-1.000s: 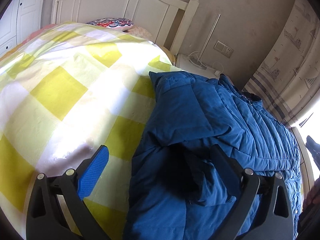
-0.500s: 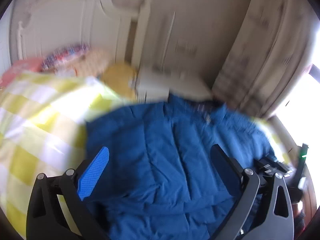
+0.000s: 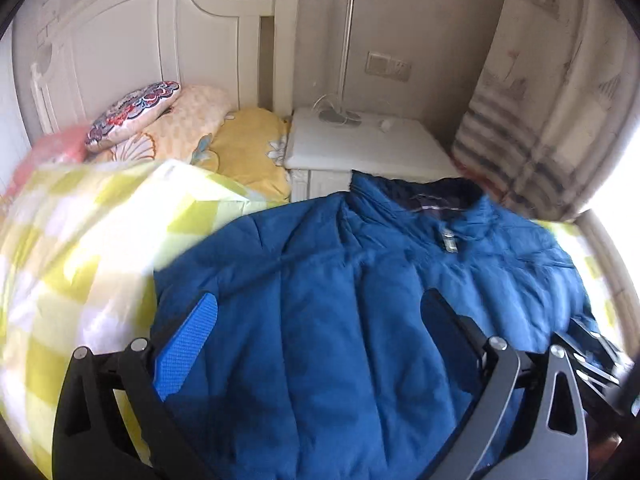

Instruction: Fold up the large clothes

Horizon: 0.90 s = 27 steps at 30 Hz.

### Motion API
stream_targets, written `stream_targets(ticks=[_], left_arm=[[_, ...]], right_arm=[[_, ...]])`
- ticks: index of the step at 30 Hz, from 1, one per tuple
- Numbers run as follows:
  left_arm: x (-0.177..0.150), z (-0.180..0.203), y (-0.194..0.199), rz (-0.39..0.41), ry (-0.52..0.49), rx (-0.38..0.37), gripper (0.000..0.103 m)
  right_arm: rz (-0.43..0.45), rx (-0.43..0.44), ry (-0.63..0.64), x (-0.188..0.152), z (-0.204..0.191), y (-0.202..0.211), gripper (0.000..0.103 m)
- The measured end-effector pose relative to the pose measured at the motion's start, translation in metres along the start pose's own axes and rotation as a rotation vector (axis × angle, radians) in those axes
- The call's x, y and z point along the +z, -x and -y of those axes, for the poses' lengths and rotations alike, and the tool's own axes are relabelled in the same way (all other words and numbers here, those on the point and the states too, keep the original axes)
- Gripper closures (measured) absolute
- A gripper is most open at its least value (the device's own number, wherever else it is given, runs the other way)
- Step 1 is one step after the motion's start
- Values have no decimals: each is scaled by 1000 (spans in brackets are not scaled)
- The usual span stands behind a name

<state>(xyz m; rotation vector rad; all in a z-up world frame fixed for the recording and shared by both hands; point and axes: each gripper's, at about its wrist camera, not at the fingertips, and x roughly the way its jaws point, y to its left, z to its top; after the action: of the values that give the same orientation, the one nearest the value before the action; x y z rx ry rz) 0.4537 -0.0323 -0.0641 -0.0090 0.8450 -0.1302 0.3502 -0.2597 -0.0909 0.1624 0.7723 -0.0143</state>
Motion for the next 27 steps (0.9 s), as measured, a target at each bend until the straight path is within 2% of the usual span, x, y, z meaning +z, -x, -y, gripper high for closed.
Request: stream_targets(ticks=[3, 6, 8, 10, 12, 14, 15, 16, 17, 24, 27], left_arm=[[-3, -1, -56, -173, 11, 56, 2], [-4, 0, -58, -154, 4, 65, 2], [-4, 0, -45, -140, 25, 72, 3], [-10, 1, -14, -42, 56, 21, 3], [-17, 11, 4, 17, 16, -20, 2], [-30, 27, -3, -4, -68, -14, 2], [-42, 37, -17, -41, -131, -1, 2], [-52, 45, -28, -28, -169, 20, 2], [-57, 45, -28, 14, -175, 25, 2], [-55, 36, -32, 5, -134, -17, 2], [-55, 35, -33, 4, -127, -22, 2]], right_arm=[[2, 14, -7, 0, 2, 0, 48], [2, 21, -13, 0, 4, 0, 48], [1, 24, -14, 0, 4, 0, 47], [0, 27, -12, 0, 4, -1, 46], [0, 27, -8, 0, 4, -1, 45], [0, 26, -5, 0, 3, -1, 44], [0, 26, -3, 0, 3, -1, 44], [2, 25, -2, 0, 3, -1, 43], [2, 23, 1, 0, 2, -1, 43], [-8, -10, 58, -1, -11, -2, 30], [-30, -13, 28, 13, -16, 7, 28]])
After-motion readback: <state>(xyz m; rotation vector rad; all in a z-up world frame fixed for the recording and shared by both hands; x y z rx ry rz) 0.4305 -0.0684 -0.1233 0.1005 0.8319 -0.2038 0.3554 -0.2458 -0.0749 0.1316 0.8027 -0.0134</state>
